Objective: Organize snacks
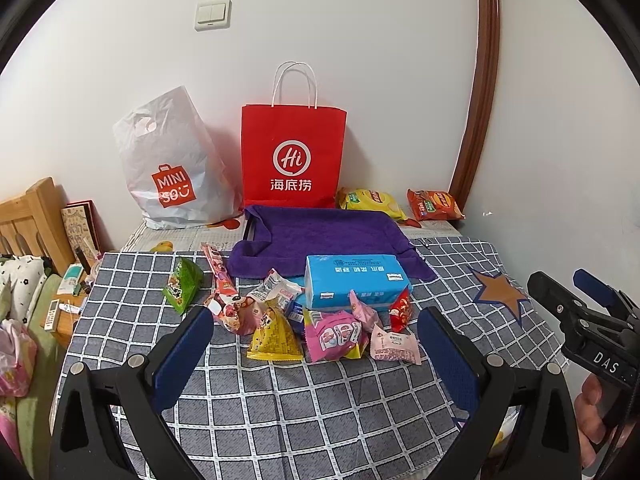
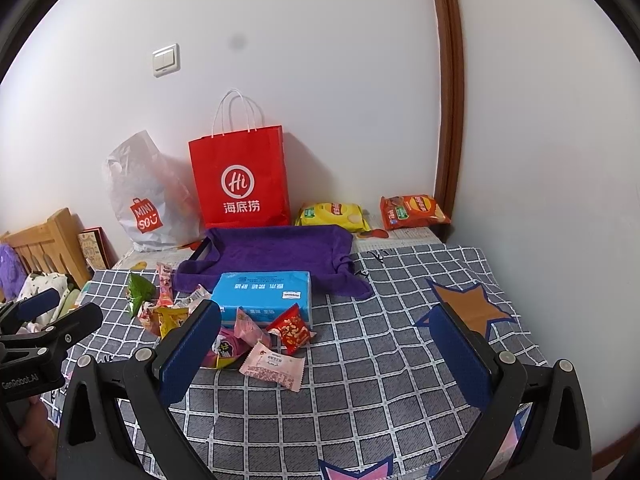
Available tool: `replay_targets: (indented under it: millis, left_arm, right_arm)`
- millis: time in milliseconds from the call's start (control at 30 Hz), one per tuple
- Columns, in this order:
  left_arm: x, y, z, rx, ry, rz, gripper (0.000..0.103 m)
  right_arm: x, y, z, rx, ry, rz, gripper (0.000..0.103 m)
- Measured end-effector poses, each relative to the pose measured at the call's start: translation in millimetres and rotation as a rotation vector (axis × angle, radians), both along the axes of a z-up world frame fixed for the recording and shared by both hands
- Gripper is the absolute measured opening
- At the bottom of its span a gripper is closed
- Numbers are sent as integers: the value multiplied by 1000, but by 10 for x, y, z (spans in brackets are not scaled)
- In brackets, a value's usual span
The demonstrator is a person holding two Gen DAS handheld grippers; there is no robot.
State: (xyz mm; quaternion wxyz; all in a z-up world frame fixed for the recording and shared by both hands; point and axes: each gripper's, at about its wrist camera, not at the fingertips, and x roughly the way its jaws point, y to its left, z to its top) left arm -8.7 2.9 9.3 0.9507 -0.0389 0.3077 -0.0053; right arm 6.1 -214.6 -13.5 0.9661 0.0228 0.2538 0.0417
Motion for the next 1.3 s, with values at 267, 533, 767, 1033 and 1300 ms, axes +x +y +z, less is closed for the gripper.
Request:
replay_targets:
  millis: [267, 533, 767, 1033, 1300]
  left_arm:
    - [-8, -2, -1, -3, 0, -2, 102]
    - [60, 41, -23, -5, -3, -18, 102]
    - [266, 137, -93, -1, 3, -21, 102]
    - [653, 306, -393, 1, 72, 1, 102]
    - [876, 540, -698, 7, 142, 26, 102]
  right_arm:
    - [-42, 30, 26, -15, -15, 3, 103]
    - [4, 83, 8, -25, -18, 12, 103]
    - [213, 94, -110, -33, -6, 27, 103]
    - [587, 176, -527, -24, 83, 83, 100]
    - [786, 374, -1232, -3, 243, 217, 85]
